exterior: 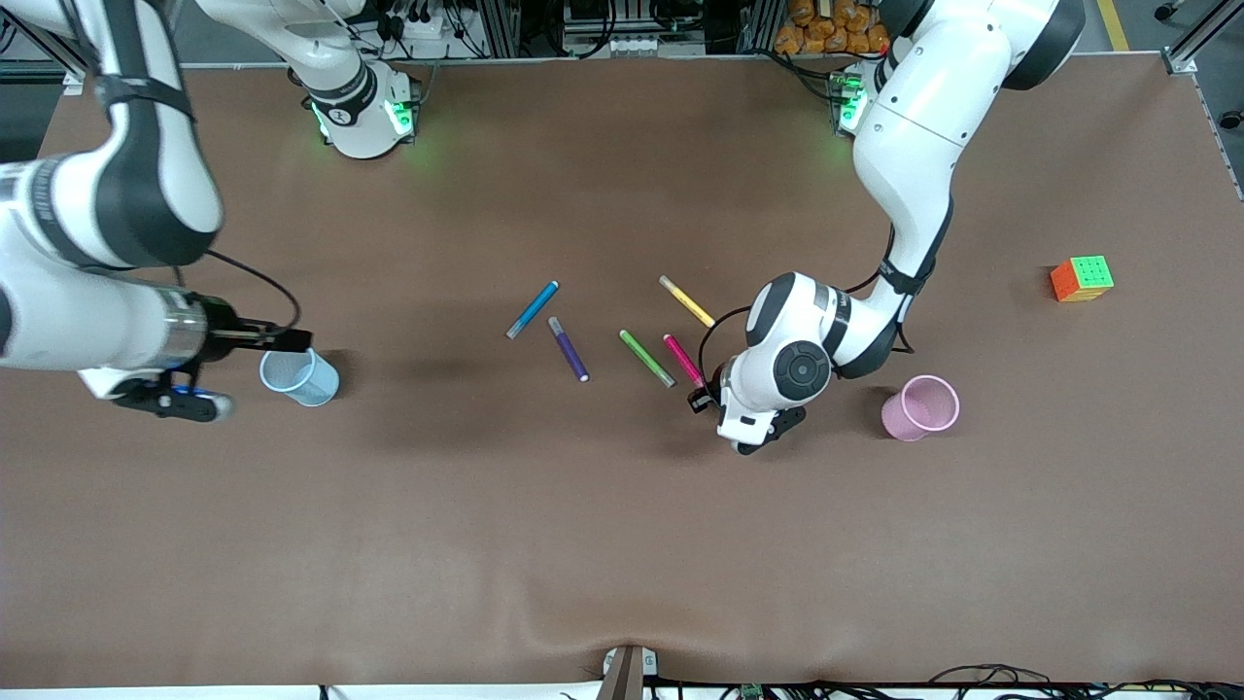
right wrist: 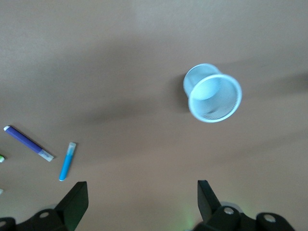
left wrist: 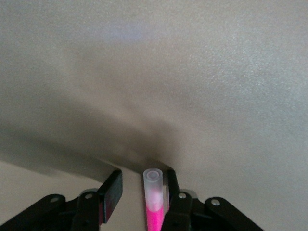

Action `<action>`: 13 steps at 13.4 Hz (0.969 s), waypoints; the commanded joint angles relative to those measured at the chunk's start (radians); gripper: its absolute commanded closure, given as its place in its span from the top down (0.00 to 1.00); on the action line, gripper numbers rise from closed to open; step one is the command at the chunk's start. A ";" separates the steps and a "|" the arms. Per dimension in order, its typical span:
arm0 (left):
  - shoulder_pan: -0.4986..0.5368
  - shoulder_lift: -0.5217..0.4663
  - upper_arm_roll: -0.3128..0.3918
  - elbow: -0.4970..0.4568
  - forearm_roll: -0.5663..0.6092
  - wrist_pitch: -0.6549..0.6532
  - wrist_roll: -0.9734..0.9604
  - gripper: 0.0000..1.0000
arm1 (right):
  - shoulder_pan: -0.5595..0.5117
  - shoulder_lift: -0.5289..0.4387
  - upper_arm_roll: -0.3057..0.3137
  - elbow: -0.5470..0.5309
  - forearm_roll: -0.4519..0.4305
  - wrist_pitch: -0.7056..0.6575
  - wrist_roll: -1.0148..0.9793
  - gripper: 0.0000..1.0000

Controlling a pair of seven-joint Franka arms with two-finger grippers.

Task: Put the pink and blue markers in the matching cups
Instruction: 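Grasp the pink marker with the left gripper while the right gripper reaches the blue marker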

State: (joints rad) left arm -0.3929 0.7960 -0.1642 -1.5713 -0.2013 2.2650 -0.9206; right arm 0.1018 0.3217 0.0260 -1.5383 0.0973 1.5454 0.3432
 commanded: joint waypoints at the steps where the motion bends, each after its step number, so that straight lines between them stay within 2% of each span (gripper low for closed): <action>1: -0.014 0.025 0.005 0.023 -0.015 0.013 -0.012 0.00 | 0.077 -0.016 -0.001 -0.067 0.005 0.056 0.127 1.00; 5: -0.014 0.011 0.008 0.025 0.002 0.011 0.008 0.00 | 0.188 -0.023 0.000 -0.176 0.025 0.160 0.294 1.00; 9: 0.000 -0.032 0.018 0.025 0.008 -0.019 0.035 0.00 | 0.344 -0.023 0.000 -0.353 0.025 0.431 0.535 1.00; 11: 0.005 -0.070 0.020 0.025 0.057 -0.077 0.035 0.00 | 0.409 -0.013 0.000 -0.420 0.027 0.571 0.656 1.00; 13: 0.025 -0.115 0.023 0.025 0.072 -0.136 0.035 0.00 | 0.449 0.011 -0.001 -0.447 0.027 0.622 0.717 1.00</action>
State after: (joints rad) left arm -0.3843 0.7447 -0.1466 -1.5326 -0.1549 2.1923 -0.8916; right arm 0.5254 0.3301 0.0339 -1.9518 0.1157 2.1281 1.0039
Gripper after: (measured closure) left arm 0.828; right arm 0.000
